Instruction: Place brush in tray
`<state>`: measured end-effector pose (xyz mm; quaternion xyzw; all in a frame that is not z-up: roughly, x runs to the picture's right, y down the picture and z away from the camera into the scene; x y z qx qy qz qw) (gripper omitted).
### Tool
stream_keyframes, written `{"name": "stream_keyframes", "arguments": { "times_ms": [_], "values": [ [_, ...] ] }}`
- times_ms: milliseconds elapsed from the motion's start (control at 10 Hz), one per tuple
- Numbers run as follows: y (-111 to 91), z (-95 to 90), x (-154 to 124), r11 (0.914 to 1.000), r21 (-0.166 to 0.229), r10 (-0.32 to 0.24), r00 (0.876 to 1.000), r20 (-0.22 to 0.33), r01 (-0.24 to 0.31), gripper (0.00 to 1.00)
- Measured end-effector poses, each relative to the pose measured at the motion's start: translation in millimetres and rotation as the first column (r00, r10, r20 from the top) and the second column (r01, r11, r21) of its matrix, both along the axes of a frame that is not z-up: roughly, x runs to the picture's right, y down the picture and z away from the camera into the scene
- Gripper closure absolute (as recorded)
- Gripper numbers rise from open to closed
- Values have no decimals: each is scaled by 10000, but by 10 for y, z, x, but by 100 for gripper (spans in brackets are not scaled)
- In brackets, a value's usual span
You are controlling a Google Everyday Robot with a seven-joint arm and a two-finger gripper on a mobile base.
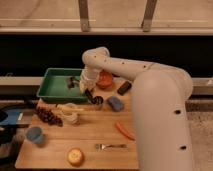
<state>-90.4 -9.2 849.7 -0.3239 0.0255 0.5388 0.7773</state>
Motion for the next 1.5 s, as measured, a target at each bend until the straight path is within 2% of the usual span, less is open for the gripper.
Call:
{"name": "stream_keyframes", "arguments": {
  "times_ms": [200,500,700,900,1000,1300,1500],
  "values": [
    [-115,164,57,9997,175,180,9995,-265,-176,100],
    [-314,442,-164,9992,387,68,9988,-483,-49,100],
    [-440,592,-198,9980,628,118,9979,-640,-78,100],
    [-417,694,-305,9984,570,-7,9986,-533,38,100],
    [-372,748,-319,9993,364,-100,9986,-514,119,97],
    [-250,875,-306,9995,-139,-279,9981,-542,272,69],
    [-204,891,-332,9990,-312,-349,9982,-496,334,48]
  ]
}}
